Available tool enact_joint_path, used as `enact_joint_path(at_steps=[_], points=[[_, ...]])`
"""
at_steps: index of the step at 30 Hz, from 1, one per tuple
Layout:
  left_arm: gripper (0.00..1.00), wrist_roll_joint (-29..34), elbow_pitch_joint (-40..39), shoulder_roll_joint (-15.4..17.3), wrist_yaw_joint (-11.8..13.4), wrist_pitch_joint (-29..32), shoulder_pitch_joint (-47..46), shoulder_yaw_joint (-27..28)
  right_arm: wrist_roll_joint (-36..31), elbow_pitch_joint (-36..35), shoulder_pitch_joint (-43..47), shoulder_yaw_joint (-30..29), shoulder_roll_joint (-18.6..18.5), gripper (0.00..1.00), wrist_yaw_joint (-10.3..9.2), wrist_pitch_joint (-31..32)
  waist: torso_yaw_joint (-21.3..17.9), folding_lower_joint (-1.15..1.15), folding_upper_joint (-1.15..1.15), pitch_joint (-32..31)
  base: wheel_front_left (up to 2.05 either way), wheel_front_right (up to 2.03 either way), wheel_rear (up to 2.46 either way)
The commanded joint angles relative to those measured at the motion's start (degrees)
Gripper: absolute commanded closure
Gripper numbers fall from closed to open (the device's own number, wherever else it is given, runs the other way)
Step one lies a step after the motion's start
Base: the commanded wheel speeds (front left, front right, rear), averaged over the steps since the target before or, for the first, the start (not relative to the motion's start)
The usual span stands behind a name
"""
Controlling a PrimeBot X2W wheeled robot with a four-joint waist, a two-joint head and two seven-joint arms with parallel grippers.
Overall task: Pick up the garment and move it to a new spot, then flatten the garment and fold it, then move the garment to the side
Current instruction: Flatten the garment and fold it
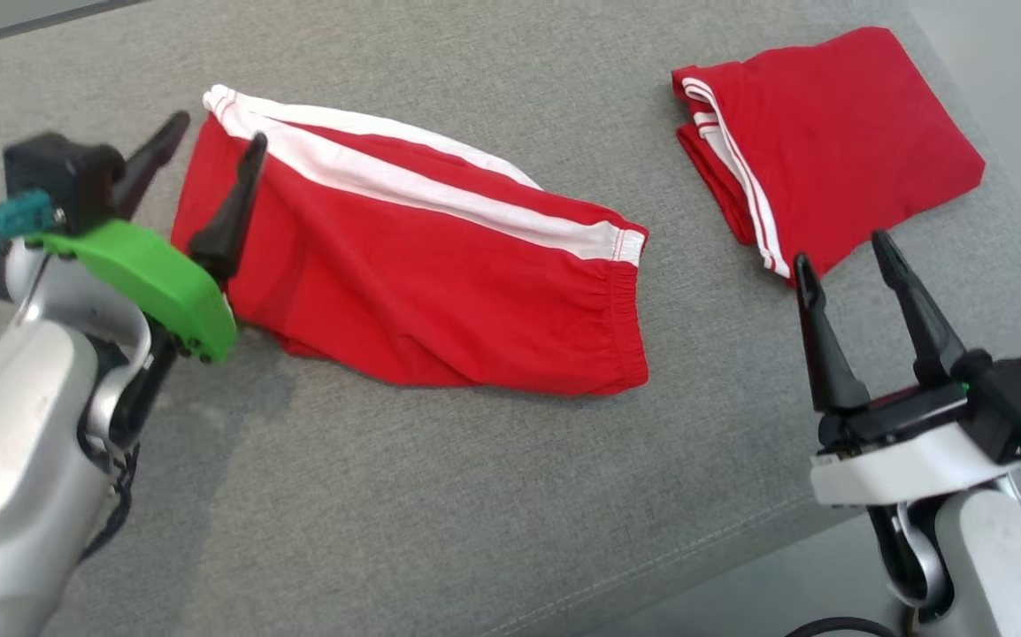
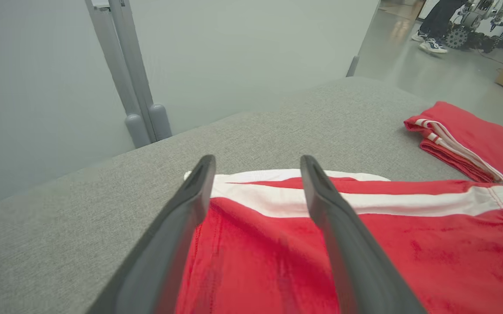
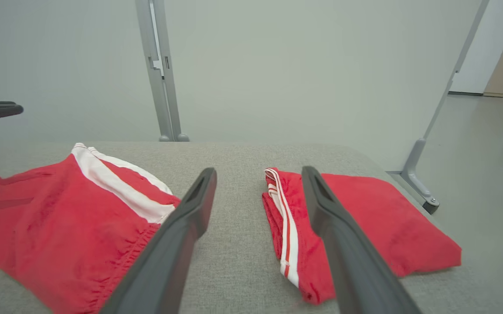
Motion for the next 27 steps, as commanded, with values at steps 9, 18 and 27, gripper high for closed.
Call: enact_joint_path(at_steps=[9,18,27], points=[[0.00,0.02,10.26,-4.13,0.42,-14.42,7.45,1.70,-8.96,-2.30,8.27,-6.72,7.17,0.00,-0.05,-0.18,5.43,0.00,0.00,-1.76,0.00,0.00,0.00],[0.00,-1.69,20.72,-8.09,-4.34,-13.79,2.73,-1.45,-9.41,2.57,9.72,-7.29,8.81,0.00,-0.05,-0.19,6.21,0.00,0.00,-0.60,0.00,0.00,0.00],[0.00,-4.52,27.72,-8.31,-5.55,-1.01,-3.25,-5.83,-8.90,2.92,9.47,-7.14,9.82,0.00,-0.05,-0.19,4.12,0.00,0.00,-0.37,0.00,0.00,0.00]])
